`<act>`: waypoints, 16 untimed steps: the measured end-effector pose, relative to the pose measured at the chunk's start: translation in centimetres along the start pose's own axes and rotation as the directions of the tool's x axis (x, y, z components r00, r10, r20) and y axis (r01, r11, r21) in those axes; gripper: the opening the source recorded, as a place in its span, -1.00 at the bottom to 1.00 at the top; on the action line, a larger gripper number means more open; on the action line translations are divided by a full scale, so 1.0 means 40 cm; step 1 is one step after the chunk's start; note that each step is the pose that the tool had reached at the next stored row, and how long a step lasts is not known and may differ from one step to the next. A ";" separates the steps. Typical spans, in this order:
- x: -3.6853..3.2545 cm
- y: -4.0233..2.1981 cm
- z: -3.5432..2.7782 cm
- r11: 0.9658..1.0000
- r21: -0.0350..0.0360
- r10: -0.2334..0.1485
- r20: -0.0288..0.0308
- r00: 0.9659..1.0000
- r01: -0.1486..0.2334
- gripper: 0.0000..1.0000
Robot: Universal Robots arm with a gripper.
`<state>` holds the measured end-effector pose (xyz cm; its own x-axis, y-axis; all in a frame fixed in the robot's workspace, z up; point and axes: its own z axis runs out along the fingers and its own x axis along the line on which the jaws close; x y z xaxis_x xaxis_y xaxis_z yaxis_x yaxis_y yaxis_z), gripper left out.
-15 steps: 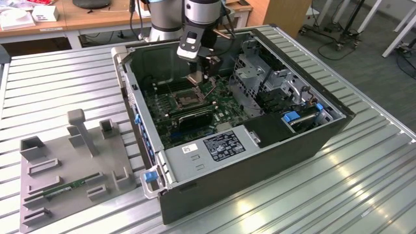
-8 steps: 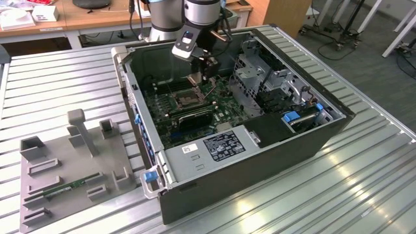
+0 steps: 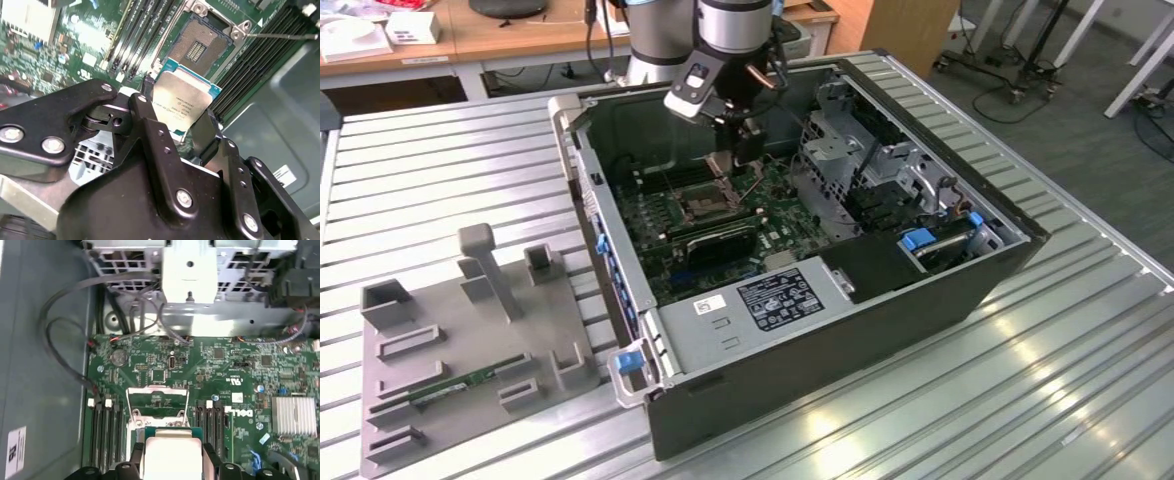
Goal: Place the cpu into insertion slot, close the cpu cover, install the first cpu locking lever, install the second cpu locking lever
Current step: 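Place the cpu into insertion slot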
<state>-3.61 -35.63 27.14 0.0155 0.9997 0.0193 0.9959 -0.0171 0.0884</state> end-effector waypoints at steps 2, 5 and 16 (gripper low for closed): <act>0.000 0.000 0.001 0.999 -0.001 0.036 0.003 0.999 -0.036 0.08; 0.000 0.000 0.001 0.999 -0.001 0.049 0.004 0.999 -0.049 0.08; 0.000 -0.002 0.003 1.000 0.000 -0.027 -0.002 1.000 0.027 0.08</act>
<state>-3.67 -35.63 27.00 -0.0112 0.9998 0.0192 0.9960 0.0095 0.0884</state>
